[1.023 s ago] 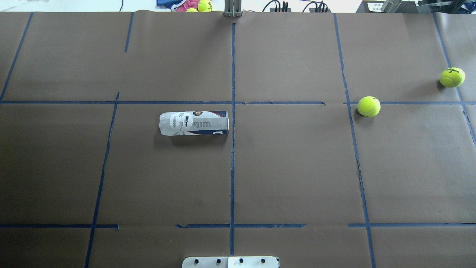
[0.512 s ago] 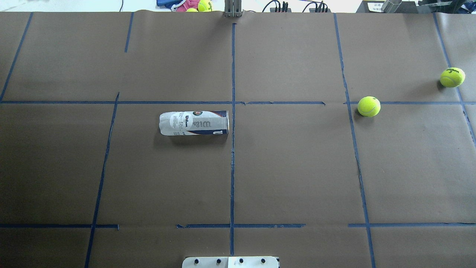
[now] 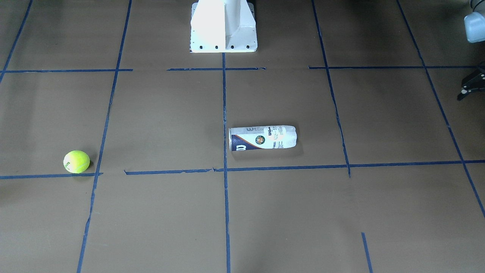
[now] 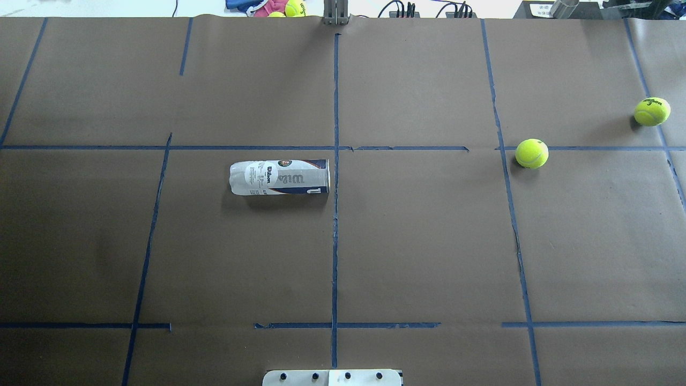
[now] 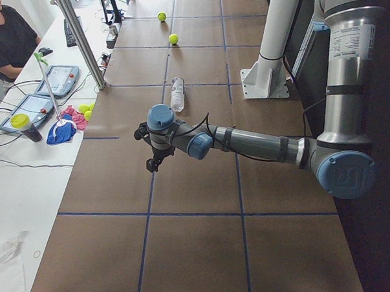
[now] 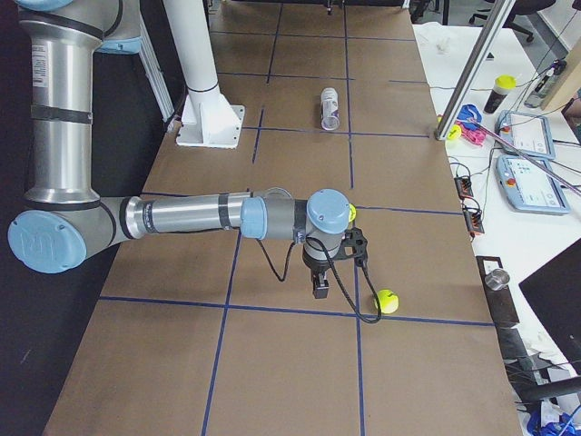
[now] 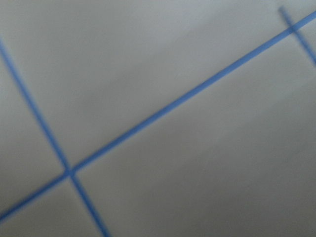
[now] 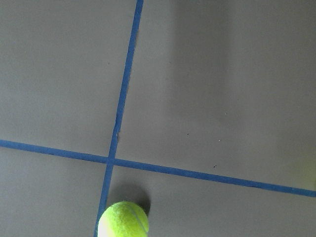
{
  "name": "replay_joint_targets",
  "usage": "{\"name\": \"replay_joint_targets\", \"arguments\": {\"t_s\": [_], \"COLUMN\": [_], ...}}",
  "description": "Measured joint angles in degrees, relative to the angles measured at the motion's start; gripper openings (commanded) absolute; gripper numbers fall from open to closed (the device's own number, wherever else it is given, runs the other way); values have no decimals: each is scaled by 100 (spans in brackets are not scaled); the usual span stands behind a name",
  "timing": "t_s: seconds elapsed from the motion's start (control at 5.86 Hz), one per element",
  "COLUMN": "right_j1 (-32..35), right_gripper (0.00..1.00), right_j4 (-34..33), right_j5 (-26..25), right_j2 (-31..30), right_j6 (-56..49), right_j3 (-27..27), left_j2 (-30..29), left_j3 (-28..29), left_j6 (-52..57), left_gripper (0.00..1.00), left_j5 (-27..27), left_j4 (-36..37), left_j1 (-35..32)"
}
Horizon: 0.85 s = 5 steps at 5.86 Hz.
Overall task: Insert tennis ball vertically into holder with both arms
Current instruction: 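Move the left gripper over the white tennis ball can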
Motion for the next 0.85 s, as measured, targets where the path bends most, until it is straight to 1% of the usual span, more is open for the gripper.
{"name": "replay_joint_targets", "arguments": {"t_s": [0.17,0.68,0.85], "right_j1": [-1,-7,-20], "right_gripper": [100,100,100], "right_j4": [1,1,4], "right_j5": [-2,-4,-9], "right_j2": [1,33,54], "right_j6": [3,-40,-58], "right_j3": [0,-11,-10], "left_j2": [-336,-1679,-2112], "left_j3": [-92,-303,-297], "left_j6": [-16,-440,-481], "left_gripper": [100,100,100], "left_j5": [17,95,444], "left_j4": [-32,16,50], "left_j1": [389,1611,2139]}}
